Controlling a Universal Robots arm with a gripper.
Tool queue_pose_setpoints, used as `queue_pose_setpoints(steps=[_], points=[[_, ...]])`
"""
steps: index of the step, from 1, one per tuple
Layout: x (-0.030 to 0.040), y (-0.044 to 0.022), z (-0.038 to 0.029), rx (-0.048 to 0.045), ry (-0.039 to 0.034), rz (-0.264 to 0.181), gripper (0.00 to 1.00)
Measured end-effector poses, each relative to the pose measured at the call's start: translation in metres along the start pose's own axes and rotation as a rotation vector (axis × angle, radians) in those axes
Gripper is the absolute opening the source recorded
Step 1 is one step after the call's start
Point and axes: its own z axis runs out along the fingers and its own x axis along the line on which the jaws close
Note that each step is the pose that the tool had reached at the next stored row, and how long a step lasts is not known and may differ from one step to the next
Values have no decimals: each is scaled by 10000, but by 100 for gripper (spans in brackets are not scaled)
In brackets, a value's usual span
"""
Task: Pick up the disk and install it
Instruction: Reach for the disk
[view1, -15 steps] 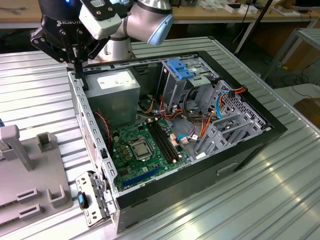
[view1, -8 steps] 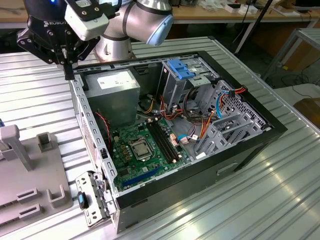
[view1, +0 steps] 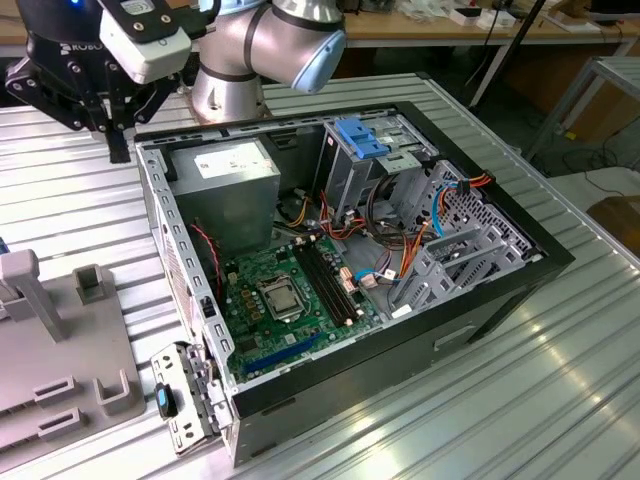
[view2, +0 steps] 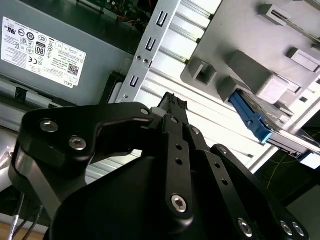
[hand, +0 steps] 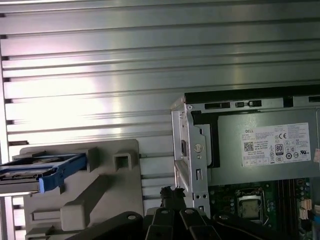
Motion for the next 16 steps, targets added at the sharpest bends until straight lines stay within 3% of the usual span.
queue_pose_setpoints(steps=[16], points=[[308,-21,-6,3,32,-3,11]])
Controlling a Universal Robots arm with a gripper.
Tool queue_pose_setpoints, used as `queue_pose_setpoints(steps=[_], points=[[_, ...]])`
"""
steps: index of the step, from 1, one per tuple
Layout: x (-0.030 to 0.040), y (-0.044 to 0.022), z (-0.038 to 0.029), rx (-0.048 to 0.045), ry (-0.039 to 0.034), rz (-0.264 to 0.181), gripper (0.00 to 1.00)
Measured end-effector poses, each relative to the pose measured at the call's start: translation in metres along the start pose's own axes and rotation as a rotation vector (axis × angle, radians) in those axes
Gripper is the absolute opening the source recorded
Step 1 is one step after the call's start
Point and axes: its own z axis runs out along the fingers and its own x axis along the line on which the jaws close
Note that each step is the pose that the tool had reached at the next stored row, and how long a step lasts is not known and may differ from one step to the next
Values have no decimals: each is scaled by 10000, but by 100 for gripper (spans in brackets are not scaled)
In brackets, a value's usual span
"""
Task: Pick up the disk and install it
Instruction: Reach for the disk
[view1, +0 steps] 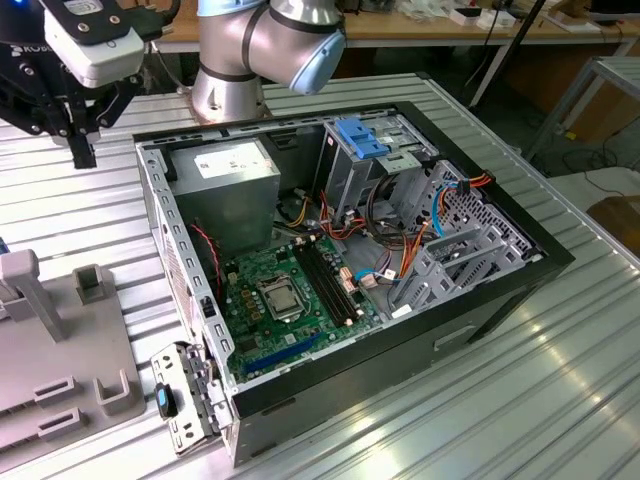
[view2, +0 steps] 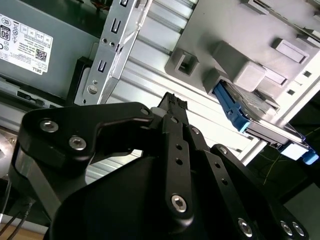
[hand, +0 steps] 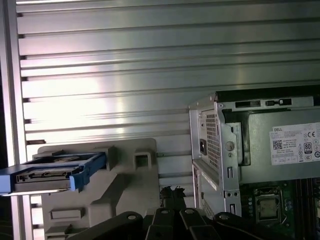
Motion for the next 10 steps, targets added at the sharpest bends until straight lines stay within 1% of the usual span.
queue_pose_setpoints(steps=[2,6,7,10], points=[[58,-4,-1,1,3,-1,11],[117,-8,-2,0,4,0,11],[147,-11,-3,0,5,1,11],[199,-14,-4,1,7,-1,11]])
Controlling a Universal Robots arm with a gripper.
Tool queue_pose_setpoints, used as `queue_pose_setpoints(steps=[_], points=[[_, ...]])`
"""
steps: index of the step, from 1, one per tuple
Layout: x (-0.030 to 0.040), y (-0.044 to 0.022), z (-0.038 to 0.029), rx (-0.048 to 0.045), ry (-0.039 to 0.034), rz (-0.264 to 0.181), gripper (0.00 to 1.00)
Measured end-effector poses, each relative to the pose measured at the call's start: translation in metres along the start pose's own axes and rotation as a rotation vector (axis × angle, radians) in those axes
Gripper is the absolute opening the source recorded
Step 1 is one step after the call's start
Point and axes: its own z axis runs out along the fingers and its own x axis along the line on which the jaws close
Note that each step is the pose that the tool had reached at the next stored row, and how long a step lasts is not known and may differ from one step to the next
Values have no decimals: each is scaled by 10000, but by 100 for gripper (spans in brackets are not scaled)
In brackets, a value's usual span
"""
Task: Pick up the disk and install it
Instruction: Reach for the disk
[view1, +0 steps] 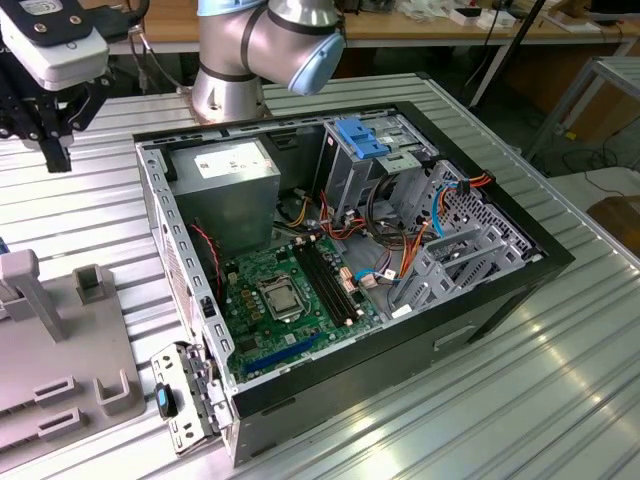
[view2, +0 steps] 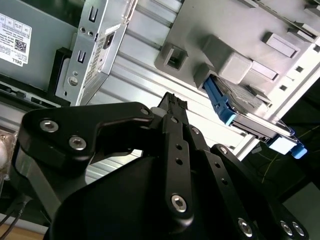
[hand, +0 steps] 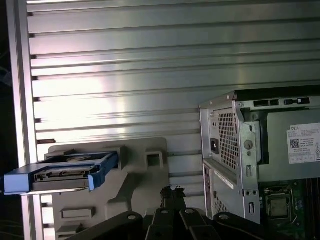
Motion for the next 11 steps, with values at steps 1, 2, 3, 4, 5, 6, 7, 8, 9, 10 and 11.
queue_pose_setpoints(steps=[1,2,3,4,5,6,7,8,9,10,11], points=[[15,-1,0,0,0,0,11],[32,-2,-1,0,1,-1,11],[47,-3,-1,1,2,-2,11],[65,-5,-2,1,2,-2,11],[93,-7,-2,0,2,-3,11],[116,-8,-2,0,4,-3,11],[156,-11,-3,0,5,-4,11],[189,-14,-4,1,6,-4,11],[206,-15,-4,1,7,-4,11],[221,-16,-4,0,6,-4,11],[238,-17,-4,0,7,-4,11]])
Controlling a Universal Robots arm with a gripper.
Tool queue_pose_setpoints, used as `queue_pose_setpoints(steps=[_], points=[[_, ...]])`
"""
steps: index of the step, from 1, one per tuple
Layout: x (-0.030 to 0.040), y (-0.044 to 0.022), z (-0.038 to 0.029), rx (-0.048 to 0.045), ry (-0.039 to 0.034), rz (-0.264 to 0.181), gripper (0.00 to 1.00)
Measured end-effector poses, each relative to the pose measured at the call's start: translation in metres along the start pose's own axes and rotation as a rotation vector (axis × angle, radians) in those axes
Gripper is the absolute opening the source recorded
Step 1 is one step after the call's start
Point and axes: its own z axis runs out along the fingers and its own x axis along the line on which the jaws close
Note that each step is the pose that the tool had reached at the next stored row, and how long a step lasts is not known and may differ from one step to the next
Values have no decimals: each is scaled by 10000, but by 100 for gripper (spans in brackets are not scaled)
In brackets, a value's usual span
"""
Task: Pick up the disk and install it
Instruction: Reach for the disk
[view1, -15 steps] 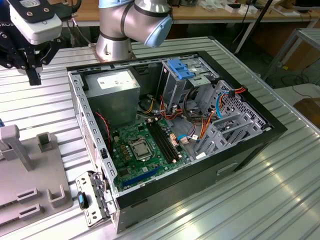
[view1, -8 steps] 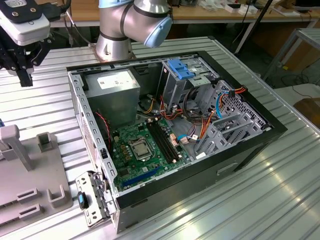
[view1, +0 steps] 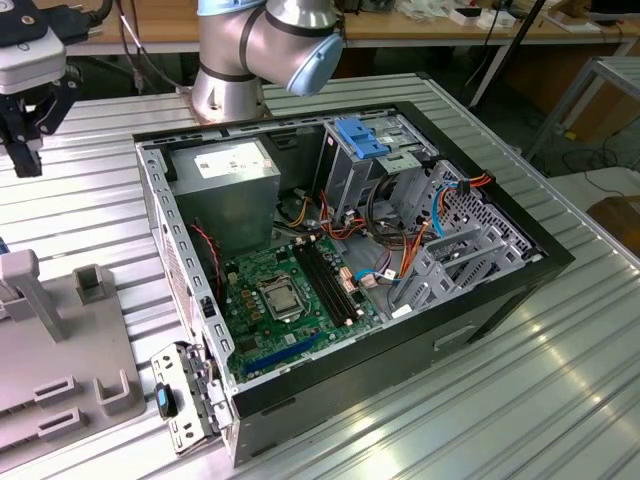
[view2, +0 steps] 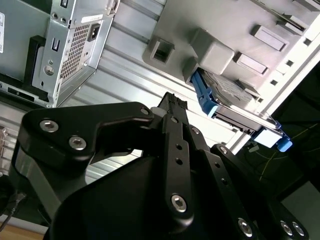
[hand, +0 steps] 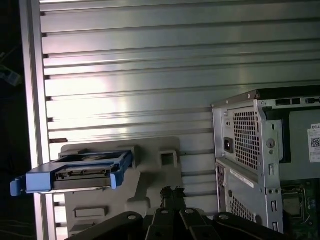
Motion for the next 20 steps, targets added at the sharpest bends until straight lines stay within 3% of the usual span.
queue_pose_setpoints(steps=[10,16,20], points=[[196,-9,-4,0,2,-3,11],[327,17,-6,0,1,-5,11],[511,29,-10,0,1,-5,11]])
